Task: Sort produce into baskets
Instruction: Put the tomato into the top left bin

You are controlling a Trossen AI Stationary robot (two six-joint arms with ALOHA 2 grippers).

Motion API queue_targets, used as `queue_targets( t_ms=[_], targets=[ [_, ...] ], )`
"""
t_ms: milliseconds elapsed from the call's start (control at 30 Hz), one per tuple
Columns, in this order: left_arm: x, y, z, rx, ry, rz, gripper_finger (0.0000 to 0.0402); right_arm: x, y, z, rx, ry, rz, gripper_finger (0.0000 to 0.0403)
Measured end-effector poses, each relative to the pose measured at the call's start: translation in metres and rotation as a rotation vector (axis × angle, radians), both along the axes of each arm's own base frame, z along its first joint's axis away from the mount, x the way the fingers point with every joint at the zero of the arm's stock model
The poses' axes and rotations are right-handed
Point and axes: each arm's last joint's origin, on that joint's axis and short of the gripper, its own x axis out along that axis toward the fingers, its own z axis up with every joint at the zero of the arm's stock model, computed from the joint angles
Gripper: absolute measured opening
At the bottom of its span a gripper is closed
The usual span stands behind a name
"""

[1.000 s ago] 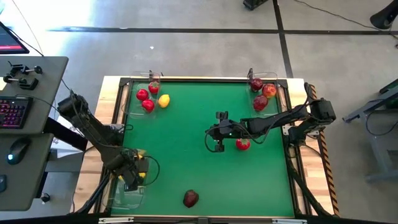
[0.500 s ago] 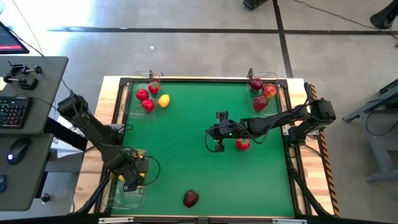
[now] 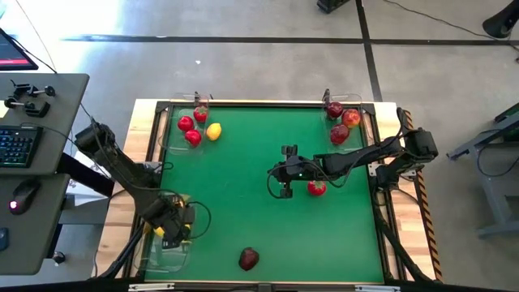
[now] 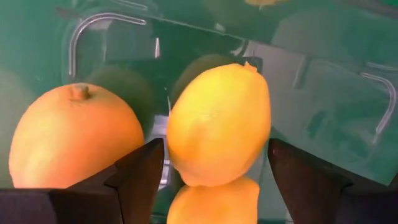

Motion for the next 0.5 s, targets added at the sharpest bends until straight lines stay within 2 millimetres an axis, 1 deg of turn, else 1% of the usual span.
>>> queue_targets(
  t_ms=[267, 367, 500],
  targets=[
    [0.001, -0.001, 0.003, -0.079, 0.067, -0.025, 0.0275, 0.000, 0.000, 0.000, 0.000, 0.000, -0.001, 0.0000],
    [0.005, -0.005, 0.012, -0.111, 0.060, -0.052, 0.0275, 0.000, 0.000, 0.000, 0.006, -0.002, -0.005, 0.0000],
    [0.005, -0.005, 0.032, -0.102, 0.057, -0.052, 0.0275, 0.000, 0.000, 0.000, 0.006, -0.002, -0.005, 0.0000]
  ],
)
